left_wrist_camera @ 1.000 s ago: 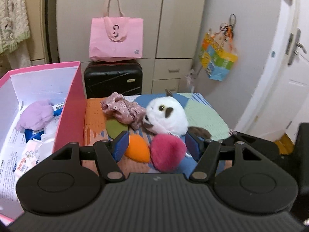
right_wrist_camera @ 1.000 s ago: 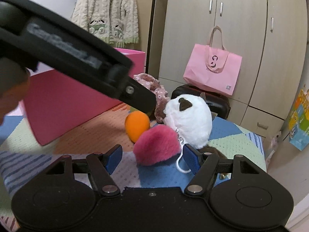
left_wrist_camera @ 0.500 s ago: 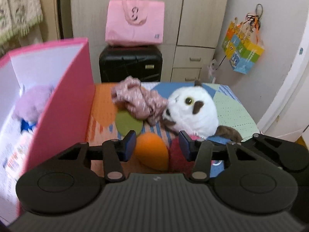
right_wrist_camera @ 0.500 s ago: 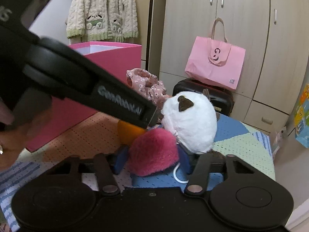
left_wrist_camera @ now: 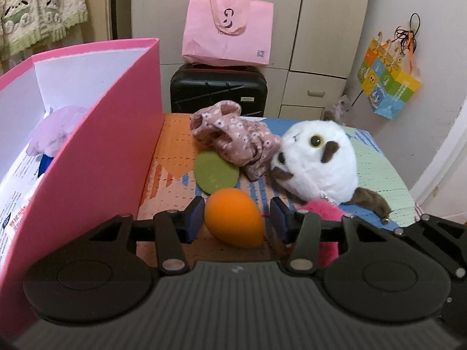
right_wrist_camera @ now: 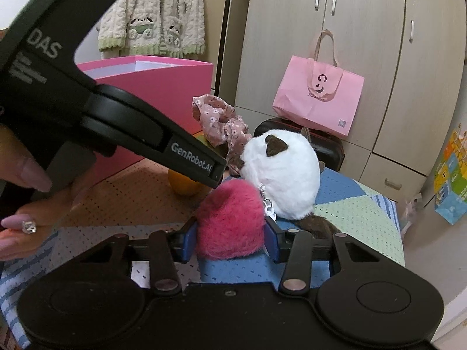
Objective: Organize soft objects
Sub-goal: 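Grasp the orange sponge with the left gripper while the right grasps the pink pom-pom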
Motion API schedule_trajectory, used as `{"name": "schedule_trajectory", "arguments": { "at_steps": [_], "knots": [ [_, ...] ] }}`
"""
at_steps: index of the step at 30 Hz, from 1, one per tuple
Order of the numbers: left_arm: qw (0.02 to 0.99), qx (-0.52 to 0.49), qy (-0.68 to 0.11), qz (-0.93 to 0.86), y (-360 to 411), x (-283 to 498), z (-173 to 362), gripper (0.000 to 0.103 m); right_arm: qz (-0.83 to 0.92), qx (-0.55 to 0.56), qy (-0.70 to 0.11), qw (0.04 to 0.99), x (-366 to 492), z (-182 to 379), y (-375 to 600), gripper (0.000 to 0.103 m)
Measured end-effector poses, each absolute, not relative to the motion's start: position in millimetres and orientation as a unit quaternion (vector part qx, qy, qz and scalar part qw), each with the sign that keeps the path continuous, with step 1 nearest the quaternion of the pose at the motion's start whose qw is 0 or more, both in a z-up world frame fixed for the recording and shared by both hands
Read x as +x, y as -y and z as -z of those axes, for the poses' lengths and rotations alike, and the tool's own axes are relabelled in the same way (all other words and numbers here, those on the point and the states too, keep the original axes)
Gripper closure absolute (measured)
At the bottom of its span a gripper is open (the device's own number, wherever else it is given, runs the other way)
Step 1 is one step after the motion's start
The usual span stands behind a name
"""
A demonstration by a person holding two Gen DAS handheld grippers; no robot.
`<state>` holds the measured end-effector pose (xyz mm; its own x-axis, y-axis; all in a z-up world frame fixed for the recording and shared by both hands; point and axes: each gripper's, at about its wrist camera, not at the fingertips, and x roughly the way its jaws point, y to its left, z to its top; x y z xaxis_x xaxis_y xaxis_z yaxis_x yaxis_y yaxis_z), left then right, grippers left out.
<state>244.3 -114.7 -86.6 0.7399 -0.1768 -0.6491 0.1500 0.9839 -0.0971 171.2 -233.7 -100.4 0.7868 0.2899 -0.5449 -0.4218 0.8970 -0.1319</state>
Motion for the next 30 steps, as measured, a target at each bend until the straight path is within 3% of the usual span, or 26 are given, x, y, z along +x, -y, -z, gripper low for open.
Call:
{"name": "schedule_trajectory", "arguments": {
  "at_steps": [8, 11, 30],
  "knots": [
    [0.934, -0.016, -0.350, 0.076, 114.7, 241.1, 92.2, 0.056, -0.185, -0.128, -0.274, 0.935, 177.7, 104.9, 229.4, 0.054],
    [0.936, -0.012, -0.344, 0.073, 113.8, 239.5, 92.1, 0.063, -0.184, -0.121, -0.270, 0.937, 173.3, 102.8, 230.3, 0.055],
    [0.921, -0.070, -0.359, 0.136, 98.2, 202.9, 87.5, 0.064, -0.146, -0.012, -0.271, 0.951, 139.8, 100.6, 251.7, 0.055]
  ]
}}
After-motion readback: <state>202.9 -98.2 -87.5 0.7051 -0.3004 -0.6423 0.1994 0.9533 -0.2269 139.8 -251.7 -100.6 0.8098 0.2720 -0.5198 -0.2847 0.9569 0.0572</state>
